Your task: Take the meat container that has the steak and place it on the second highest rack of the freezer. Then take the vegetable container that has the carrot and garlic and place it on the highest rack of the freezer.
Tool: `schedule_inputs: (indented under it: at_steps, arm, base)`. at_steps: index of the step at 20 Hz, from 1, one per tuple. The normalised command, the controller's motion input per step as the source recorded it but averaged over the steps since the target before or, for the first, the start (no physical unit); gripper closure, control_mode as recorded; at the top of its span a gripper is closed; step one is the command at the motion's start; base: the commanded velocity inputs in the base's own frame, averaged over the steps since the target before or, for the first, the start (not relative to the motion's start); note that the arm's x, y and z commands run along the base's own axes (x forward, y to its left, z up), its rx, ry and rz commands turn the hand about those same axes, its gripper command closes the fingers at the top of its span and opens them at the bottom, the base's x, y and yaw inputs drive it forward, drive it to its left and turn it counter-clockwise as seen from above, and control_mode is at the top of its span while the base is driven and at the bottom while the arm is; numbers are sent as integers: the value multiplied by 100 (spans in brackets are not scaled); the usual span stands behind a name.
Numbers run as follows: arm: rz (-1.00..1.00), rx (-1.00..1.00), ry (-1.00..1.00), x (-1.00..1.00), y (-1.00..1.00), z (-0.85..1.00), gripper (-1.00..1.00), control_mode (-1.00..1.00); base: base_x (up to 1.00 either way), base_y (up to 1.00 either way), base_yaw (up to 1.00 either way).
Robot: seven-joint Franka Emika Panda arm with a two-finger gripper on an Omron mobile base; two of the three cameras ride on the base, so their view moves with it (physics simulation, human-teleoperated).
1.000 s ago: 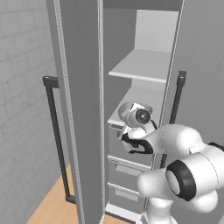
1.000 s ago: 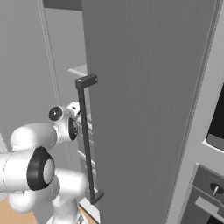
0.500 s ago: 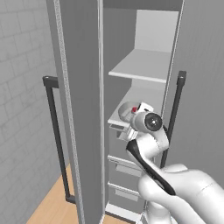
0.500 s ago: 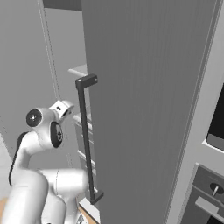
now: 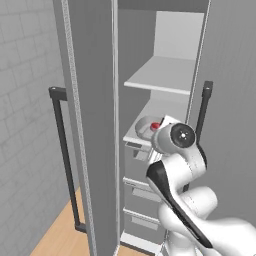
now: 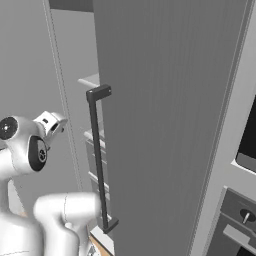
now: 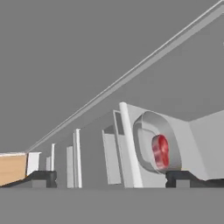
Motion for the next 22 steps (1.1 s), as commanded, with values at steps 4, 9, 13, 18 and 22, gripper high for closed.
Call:
schedule_inputs:
  at_steps: [4,9,13,18,22]
  arm:
    - [-2,5,0,-78,2,-1,-100,-100]
    - [-2,2,0,-39,0,-3,-100,100]
    - [0,0,0,0,0,0,-100,100]
    - [0,0,0,0,0,0,-100,100]
    - [0,0,0,0,0,0,-100,100]
  base:
    - [0,0,0]
    - [-60,0,-10]
    - [-100,-16,-49]
    - [-49,-37,-64]
    - [9,-99,-45]
